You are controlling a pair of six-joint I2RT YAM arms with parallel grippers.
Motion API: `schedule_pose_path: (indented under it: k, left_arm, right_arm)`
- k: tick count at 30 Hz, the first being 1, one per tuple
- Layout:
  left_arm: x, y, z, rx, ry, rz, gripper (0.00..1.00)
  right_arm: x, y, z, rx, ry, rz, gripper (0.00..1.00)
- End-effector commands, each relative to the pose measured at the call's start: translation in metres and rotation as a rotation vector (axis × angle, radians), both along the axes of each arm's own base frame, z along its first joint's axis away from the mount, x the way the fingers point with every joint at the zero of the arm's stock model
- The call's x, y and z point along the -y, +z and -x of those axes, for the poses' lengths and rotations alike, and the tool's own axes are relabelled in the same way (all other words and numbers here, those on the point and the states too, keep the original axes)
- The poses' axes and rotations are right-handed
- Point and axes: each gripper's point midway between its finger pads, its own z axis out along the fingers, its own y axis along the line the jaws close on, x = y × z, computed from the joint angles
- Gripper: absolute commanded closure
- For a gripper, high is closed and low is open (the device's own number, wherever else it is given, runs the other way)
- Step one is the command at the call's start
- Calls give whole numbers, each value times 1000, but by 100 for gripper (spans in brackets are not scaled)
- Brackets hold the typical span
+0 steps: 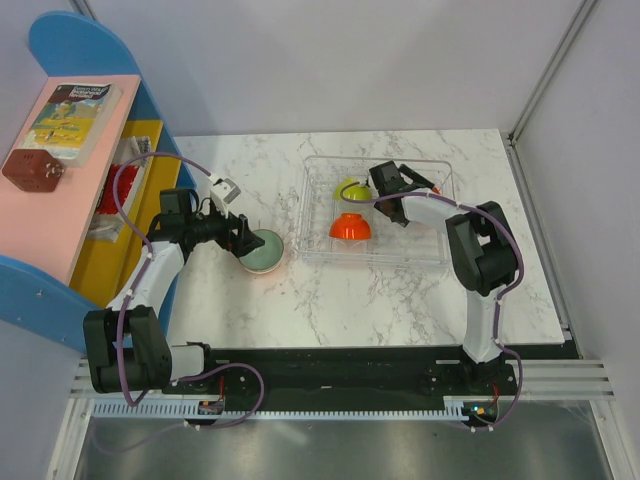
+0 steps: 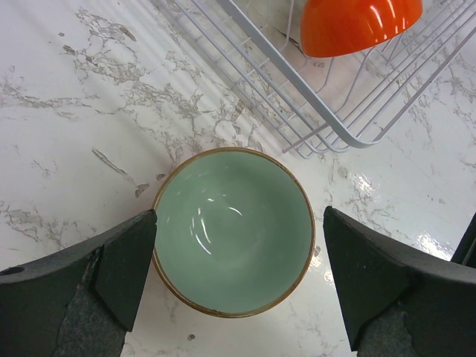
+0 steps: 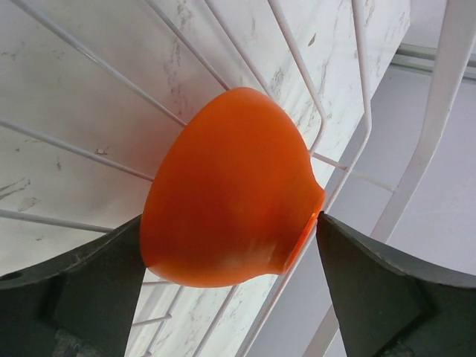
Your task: Load the bowls into the dish rack
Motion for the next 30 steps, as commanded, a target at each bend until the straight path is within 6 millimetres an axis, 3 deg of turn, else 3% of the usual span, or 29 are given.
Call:
schedule_pose_path:
  k: [1,11,20,27,30]
  left_arm:
    - [3,11,-3,66,-29,1,0]
    - [2,11,-3,69,-26,0,0]
    - [-2,1,-7,41,-8,-25,0]
    - [-17,-24,-17,-22,64,-107,0]
    - [-22,-30,-23,-46,87,-133,7]
  right_arm:
    - [-9,12,-9,18,10,-42,2]
    - [-35,29,-2,-36,61,-220,2]
    - [-58,67,-2,10,81,-390,2]
    - [-54,87,11,30,71,-420,2]
    - [-53,99,23,34,59,-458,2]
